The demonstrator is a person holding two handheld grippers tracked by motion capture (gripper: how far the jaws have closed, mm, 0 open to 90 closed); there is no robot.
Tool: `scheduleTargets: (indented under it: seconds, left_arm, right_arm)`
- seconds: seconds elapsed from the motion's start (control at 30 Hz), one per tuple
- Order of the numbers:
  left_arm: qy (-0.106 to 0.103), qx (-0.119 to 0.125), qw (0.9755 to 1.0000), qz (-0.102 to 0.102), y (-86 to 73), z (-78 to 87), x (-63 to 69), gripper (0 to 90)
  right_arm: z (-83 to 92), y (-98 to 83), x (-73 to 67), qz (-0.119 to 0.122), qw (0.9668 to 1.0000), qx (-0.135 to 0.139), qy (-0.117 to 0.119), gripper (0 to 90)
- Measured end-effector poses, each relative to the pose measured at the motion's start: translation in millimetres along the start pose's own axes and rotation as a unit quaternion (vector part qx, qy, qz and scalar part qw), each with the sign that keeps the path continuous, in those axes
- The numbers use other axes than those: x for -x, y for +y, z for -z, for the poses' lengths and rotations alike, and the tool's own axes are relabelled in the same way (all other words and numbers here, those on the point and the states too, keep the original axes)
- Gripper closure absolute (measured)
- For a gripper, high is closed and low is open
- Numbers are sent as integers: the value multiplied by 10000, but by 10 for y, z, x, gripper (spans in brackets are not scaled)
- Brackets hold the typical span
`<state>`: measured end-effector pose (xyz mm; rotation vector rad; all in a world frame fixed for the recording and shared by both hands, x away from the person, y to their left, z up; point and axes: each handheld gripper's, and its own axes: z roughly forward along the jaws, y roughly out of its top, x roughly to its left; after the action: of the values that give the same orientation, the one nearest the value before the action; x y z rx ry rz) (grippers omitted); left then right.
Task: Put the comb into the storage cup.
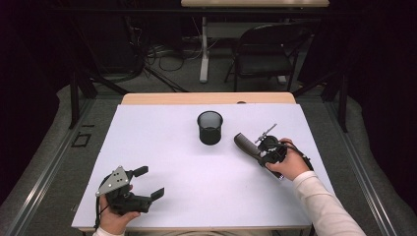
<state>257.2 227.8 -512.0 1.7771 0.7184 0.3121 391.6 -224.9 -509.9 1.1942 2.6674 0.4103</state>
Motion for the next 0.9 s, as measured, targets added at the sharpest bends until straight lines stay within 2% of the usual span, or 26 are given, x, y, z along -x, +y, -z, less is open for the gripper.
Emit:
scheduleTargets:
  seconds: [0.03, 0.07, 0.1, 0.13, 0.17, 0.27, 0.33, 0.43, 0.47, 0.53, 0.73, 0.9]
  left_arm:
    - [2, 2, 10000, 2, 0, 1, 0, 32]
    - [1, 5, 10000, 4, 0, 2, 0, 32]
    - [0, 4, 10000, 4, 0, 3, 0, 32]
    - [3, 4, 10000, 2, 0, 4, 0, 32]
    - [3, 3, 10000, 4, 0, 4, 0, 32]
    - [4, 4, 10000, 6, -1, 4, 0, 32]
    - [6, 3, 10000, 7, -1, 2, -1, 32]
    - [7, 7, 10000, 11, -1, 2, -2, 32]
    - [8, 6, 10000, 14, -2, 1, -2, 32]
    - [10, 4, 10000, 11, -2, 2, -2, 32]
    - [10, 1, 10000, 13, -3, -1, -4, 32]
    - [14, 0, 10000, 18, -4, -1, -4, 32]
  right_arm:
    - [-3, -13, -10, -33, 9998, 190, 2, 731]
    - [30, -12, -11, -13, 9999, 137, 2, 731]
    - [41, -21, -23, -73, 9997, 242, -11, 731]
    - [70, -23, -25, -53, 9997, 222, -24, 730]
    - [78, -35, -32, -87, 9993, 373, -29, 730]
    - [129, -48, -41, -86, 9992, 389, -60, 731]
    - [162, -78, -58, -162, 9974, 704, -22, 731]
    - [197, -91, -71, -225, 9967, 774, -30, 731]
    - [226, -101, -72, -182, 9963, 843, -18, 731]
    - [244, -113, -90, -261, 9945, 1013, 6, 730]
    - [315, -131, -145, -214, 9928, 1181, -20, 731]
    - [376, -145, -195, -250, 9896, 1414, -46, 731]
